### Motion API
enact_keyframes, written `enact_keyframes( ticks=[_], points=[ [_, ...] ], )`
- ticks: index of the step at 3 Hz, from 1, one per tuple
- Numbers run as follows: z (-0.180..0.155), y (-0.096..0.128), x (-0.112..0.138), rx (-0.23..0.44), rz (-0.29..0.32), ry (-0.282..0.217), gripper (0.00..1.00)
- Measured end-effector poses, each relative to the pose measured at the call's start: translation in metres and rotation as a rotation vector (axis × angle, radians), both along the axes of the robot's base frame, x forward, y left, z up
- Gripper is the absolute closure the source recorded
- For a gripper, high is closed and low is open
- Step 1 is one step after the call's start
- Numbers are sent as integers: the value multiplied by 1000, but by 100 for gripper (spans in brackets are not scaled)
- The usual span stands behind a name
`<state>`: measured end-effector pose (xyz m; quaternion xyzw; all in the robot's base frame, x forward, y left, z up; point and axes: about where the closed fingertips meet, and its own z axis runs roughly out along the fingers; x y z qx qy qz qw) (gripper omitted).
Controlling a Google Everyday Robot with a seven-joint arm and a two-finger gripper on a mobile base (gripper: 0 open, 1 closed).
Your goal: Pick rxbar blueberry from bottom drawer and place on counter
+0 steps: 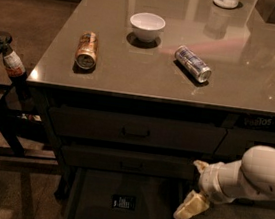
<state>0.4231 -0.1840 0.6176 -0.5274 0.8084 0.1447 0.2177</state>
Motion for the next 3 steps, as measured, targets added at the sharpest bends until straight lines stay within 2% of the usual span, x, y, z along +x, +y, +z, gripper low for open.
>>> enact_keyframes(
  ticks=[1,2,3],
  points=[
    [-49,12,-2,105,3,-1,0],
    [-105,24,-7,199,21,27,0],
    [-105,24,-7,199,21,27,0]
  ],
)
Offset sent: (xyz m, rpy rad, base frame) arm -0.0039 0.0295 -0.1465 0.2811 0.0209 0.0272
